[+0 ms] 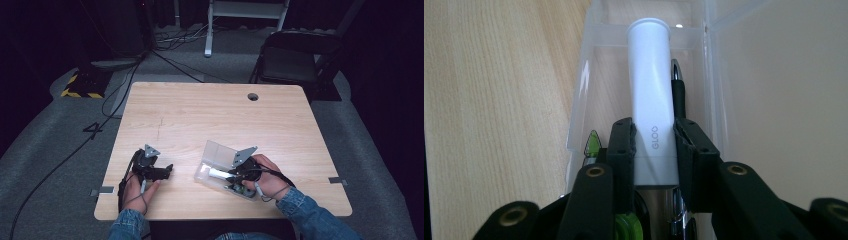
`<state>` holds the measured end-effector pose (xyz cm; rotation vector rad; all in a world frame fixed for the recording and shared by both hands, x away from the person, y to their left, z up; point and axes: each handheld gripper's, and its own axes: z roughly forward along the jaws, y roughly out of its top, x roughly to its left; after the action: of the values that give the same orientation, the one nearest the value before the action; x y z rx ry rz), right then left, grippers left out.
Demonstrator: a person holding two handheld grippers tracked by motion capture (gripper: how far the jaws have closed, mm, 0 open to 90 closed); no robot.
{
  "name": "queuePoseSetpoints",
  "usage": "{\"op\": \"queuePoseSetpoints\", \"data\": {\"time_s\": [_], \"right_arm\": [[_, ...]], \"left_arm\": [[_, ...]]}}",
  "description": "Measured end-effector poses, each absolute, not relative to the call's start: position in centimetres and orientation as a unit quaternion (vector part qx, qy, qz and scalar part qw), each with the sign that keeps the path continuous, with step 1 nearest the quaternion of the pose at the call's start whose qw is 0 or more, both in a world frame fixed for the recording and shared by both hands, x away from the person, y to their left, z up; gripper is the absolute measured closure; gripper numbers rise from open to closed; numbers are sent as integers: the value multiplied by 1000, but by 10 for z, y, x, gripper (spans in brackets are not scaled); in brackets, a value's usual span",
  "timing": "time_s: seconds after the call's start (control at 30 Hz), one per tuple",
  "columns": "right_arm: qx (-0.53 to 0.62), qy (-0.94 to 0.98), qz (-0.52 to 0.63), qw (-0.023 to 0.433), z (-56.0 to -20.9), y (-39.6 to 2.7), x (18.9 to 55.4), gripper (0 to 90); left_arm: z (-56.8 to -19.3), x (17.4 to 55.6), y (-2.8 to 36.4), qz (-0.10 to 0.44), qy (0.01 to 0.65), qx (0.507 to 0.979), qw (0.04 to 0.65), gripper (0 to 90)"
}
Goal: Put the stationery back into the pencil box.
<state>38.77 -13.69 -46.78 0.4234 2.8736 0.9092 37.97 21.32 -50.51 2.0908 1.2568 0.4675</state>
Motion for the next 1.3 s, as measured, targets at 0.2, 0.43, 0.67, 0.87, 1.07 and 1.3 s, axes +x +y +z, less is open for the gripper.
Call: {"op": "queuePoseSetpoints", "data": {"time_s": [0.2, 0.43, 0.67, 0.87, 1.07, 1.3], "right_arm": [[141, 943, 297, 57, -468, -136, 386, 703], [150, 941, 299, 49, -468, -136, 385, 705], [152, 941, 300, 45, -467, -137, 385, 690], [158, 934, 317, 52, -461, -141, 386, 656], [168, 924, 337, 64, -450, -148, 387, 623], [185, 910, 360, 90, -435, -160, 389, 571]], "left_arm": [[-505, 380, 213, 178, 478, 797, 323, 100], [-505, 380, 213, 178, 480, 796, 323, 100], [-505, 380, 213, 178, 478, 797, 323, 100], [-505, 380, 213, 178, 478, 797, 323, 100], [-505, 380, 213, 179, 480, 796, 323, 100], [-505, 380, 213, 178, 480, 796, 323, 100]]}}
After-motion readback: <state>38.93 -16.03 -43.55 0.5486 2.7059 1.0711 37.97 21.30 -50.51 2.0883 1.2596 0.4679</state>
